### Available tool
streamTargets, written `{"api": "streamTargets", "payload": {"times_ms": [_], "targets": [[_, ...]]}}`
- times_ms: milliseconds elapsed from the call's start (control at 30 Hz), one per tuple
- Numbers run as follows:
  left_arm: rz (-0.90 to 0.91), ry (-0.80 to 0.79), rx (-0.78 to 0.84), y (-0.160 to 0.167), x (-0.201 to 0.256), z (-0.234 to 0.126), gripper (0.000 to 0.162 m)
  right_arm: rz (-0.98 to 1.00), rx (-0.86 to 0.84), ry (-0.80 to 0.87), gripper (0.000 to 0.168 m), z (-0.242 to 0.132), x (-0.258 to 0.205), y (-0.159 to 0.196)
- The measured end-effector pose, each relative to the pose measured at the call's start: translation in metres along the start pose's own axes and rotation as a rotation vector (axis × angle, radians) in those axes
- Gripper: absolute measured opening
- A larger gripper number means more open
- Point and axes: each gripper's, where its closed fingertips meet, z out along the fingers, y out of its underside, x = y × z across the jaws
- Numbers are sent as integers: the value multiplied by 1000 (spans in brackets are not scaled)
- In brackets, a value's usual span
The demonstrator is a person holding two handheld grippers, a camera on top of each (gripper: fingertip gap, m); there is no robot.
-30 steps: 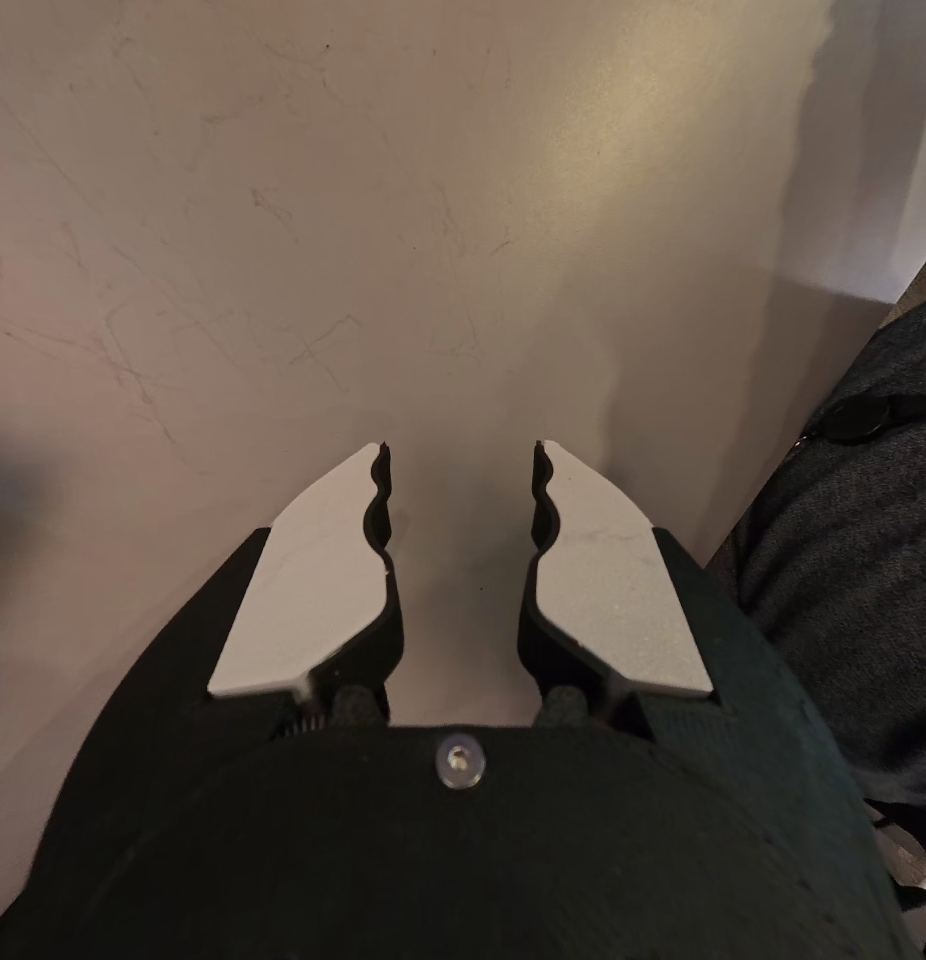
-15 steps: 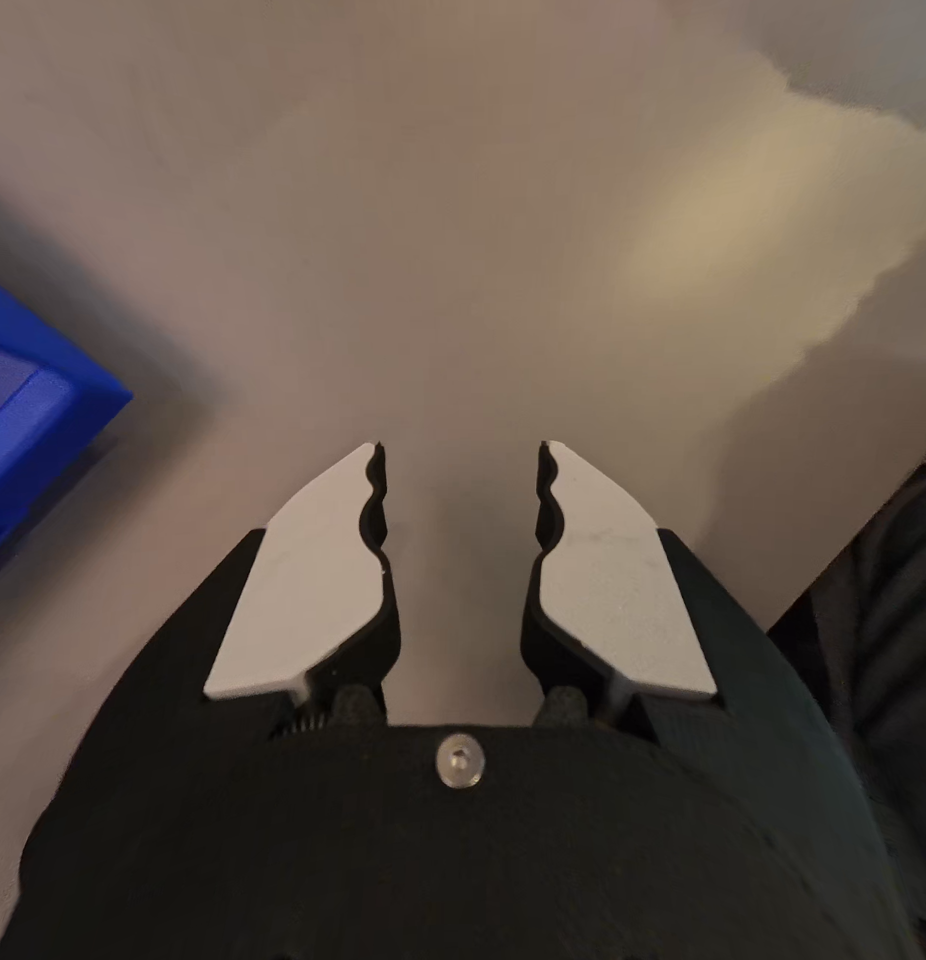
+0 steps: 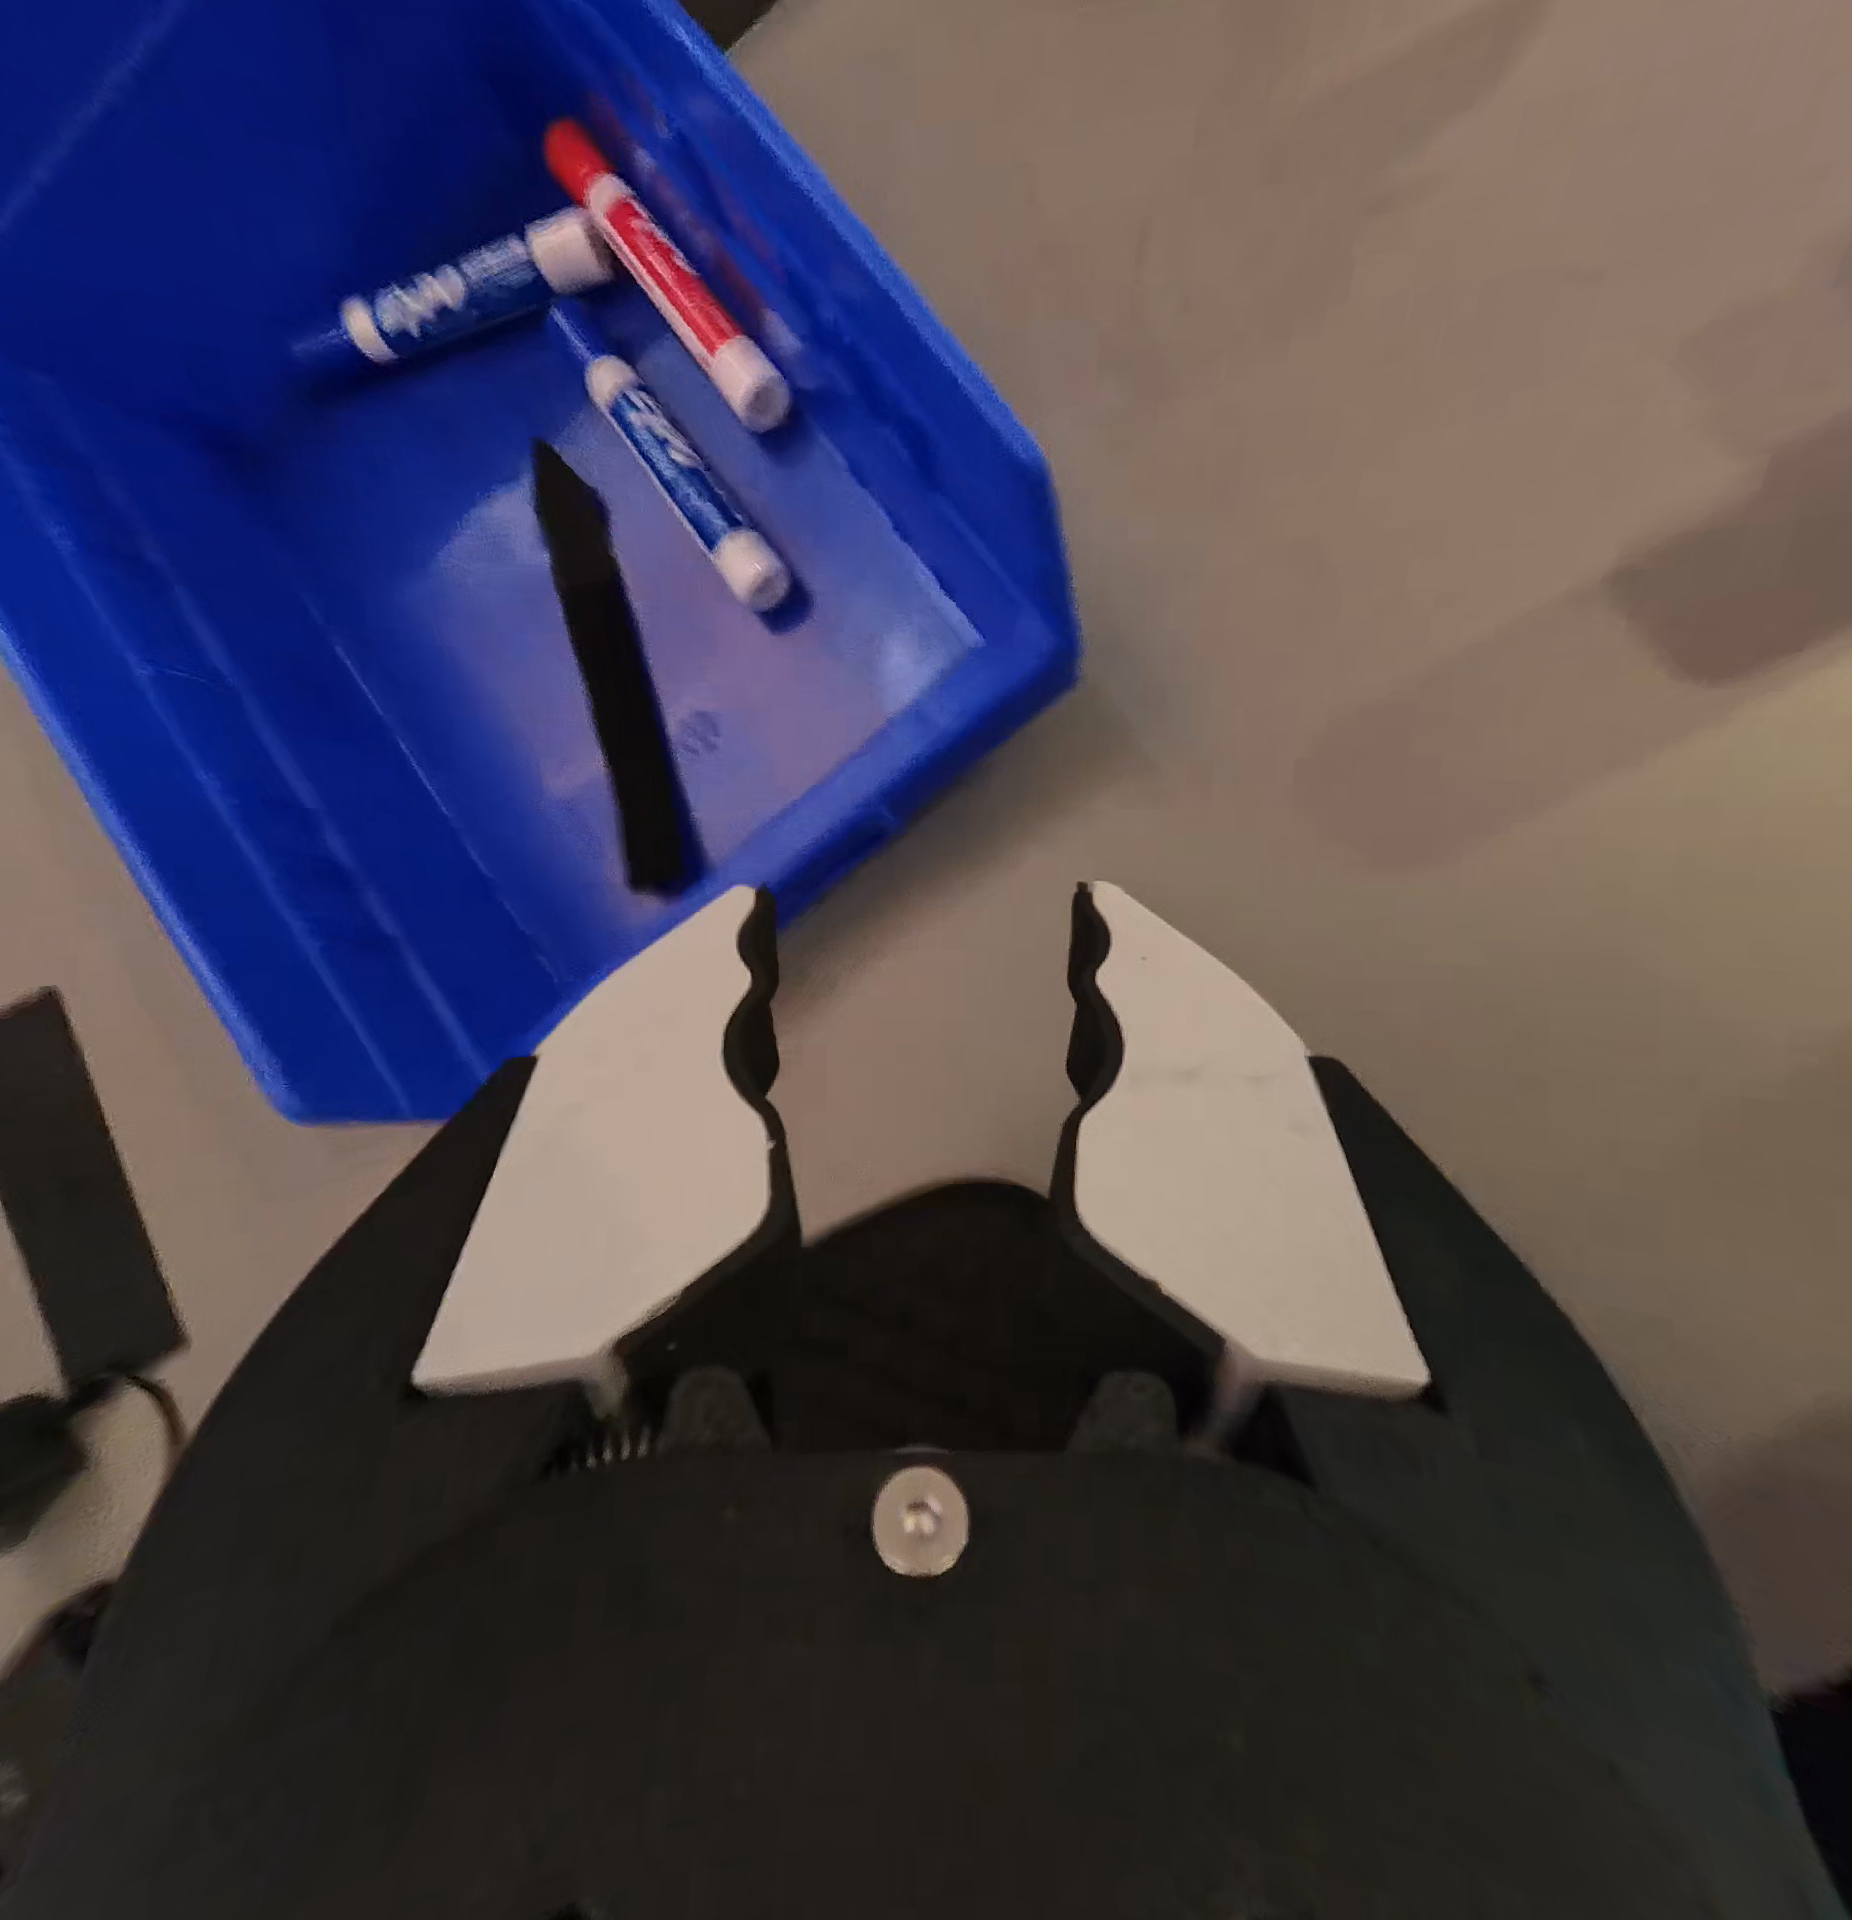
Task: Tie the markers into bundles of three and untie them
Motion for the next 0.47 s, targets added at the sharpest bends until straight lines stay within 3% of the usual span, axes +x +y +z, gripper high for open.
{"api": "streamTargets", "payload": {"times_ms": [33,200,333,467], "targets": [[36,-21,12,-10,-10,6,50,6,8,6,23,14,-1,1],[199,-68,-3,-55,-65,55,52,-16,51,17,18,54,-5,6],[278,-29,-13,-85,-109,100,54,-92,53,34,15,62,-10,17],[457,-58,-66,-103,-150,147,45,-78,48,23,14,64,-7,17]]}}
